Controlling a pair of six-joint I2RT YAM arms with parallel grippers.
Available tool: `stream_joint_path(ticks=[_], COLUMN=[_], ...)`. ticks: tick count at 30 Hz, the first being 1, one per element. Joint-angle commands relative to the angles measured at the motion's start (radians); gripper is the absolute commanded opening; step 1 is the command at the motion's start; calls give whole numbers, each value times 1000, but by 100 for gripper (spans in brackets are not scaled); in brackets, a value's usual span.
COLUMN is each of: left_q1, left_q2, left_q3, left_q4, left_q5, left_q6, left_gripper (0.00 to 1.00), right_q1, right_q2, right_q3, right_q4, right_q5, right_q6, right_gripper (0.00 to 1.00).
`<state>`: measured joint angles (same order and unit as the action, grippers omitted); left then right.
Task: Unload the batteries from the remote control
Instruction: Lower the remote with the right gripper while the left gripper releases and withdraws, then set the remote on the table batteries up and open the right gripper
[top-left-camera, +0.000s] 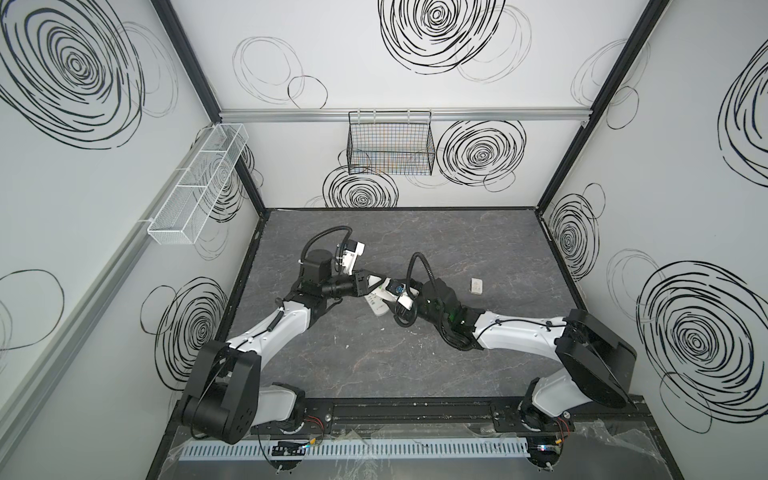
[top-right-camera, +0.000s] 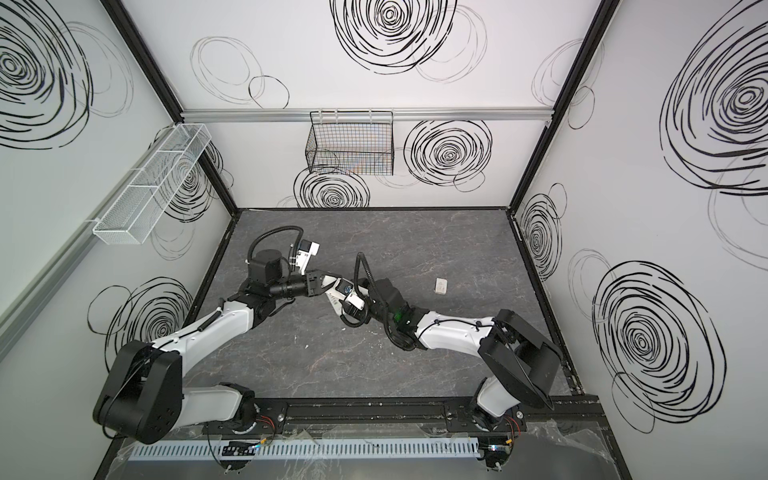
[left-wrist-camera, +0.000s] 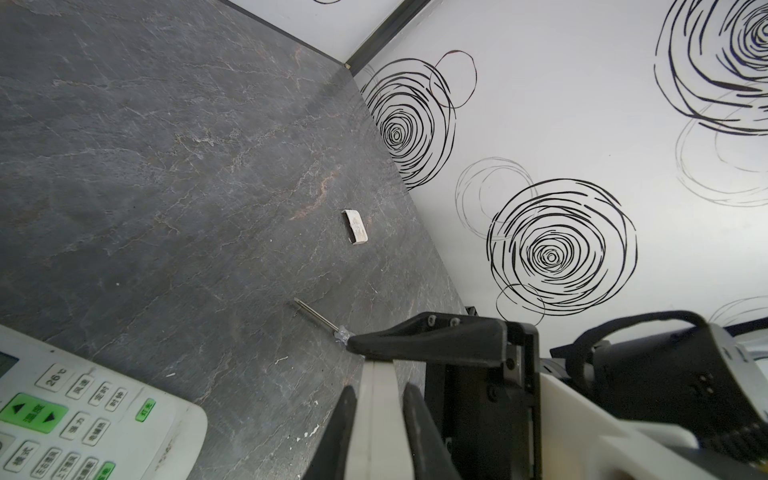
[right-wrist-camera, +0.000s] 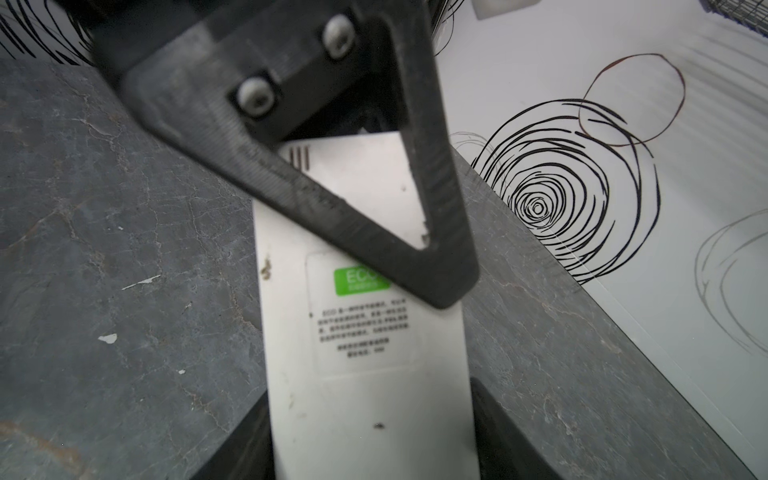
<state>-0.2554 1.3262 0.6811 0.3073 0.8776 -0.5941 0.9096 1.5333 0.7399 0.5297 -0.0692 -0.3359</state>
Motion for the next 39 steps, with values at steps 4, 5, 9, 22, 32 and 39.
stream_joint_path(ticks=[4, 5, 9, 22, 32, 39], left_q1=[-1, 2, 37, 182, 184, 179], left_q2=[-5, -6, -17, -27, -25, -34], left_q3=[29, 28, 31, 133, 212, 213], left_q4=[51, 54, 93, -109, -315, -353], left_q5=[21, 24, 42, -84, -261, -340], left_q6=[12, 11, -3, 155, 361, 413], left_gripper=[38, 48, 70, 91, 96, 96], right_q1=[4, 0, -8, -56, -113, -114], right_q2=[-28, -35, -49, 2, 224, 348], right_q3=[12, 7, -26, 32, 251, 384], right_q4=[0, 3, 17, -194, -425, -521], right_q5=[77, 79, 73, 170, 151, 185], right_q6=[67, 81, 126, 585, 798, 829], right_gripper=[40, 39, 37, 32, 30, 33])
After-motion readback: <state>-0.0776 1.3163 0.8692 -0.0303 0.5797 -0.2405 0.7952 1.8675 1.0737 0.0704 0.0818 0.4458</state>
